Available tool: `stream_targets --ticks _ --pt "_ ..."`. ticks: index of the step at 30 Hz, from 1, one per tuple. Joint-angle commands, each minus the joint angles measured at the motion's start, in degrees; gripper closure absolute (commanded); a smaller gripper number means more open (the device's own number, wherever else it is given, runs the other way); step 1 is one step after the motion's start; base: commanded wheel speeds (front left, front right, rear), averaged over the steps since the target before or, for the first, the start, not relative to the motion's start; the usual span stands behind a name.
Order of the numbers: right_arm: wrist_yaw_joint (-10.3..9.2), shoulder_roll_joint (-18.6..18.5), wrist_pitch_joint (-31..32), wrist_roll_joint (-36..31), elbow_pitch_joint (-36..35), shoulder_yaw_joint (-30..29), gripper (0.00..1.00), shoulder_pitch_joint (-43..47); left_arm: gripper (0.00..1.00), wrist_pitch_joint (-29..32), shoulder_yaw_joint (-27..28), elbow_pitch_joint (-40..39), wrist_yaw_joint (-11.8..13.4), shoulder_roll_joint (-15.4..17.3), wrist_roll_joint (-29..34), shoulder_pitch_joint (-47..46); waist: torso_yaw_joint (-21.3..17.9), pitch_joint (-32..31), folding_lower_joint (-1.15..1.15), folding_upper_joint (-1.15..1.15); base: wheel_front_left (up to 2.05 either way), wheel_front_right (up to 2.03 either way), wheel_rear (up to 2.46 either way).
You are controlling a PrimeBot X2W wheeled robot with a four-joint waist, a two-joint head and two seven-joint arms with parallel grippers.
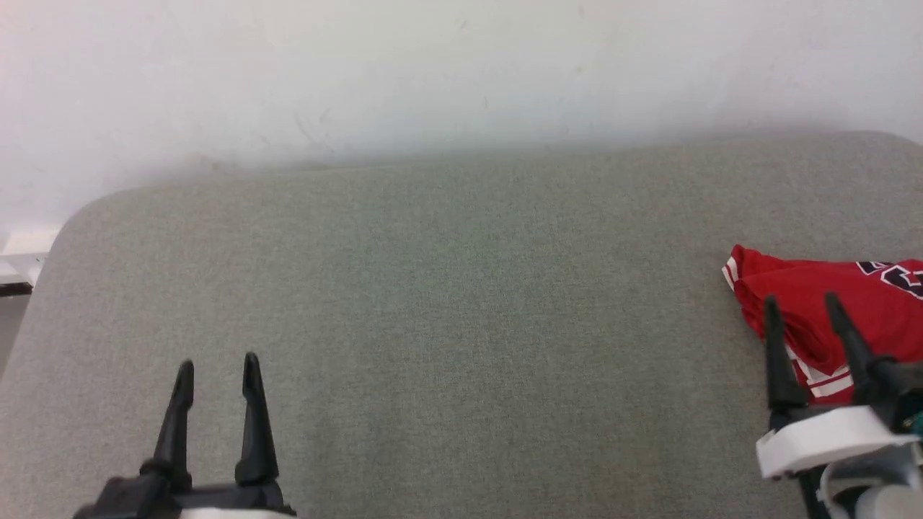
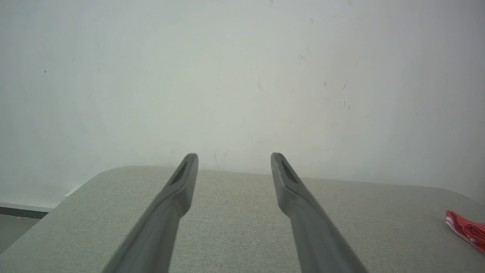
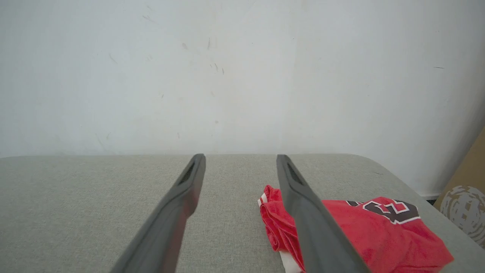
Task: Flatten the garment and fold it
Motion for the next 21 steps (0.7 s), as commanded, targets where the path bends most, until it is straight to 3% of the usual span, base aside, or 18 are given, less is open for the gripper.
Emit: stream_targets --ticks 1,10,21 --pt "-0.05 0.2 -1.0 -0.6 0.5 0.5 0.00 1.1 0.00 -0.3 0.4 0.2 -0.5 -0.7 0.4 1.3 0.2 -0.8 0.00 -0.01 0.00 0.00 0.00" --pt "-0.05 0.4 -5.2 -1.2 6.1 2.6 0.00 4.0 0.00 -0.3 0.5 4.7 -3.8 -2.8 3.0 4.1 1.2 -1.3 0.00 -0.01 0.00 0.00 0.00" --pt "-0.05 0.4 -6.2 -1.8 8.2 2.9 0.00 3.0 0.00 -0.3 1.8 6.2 -5.7 -3.8 4.5 2.7 1.3 -0.8 0.00 -0.01 0.00 0.00 0.00"
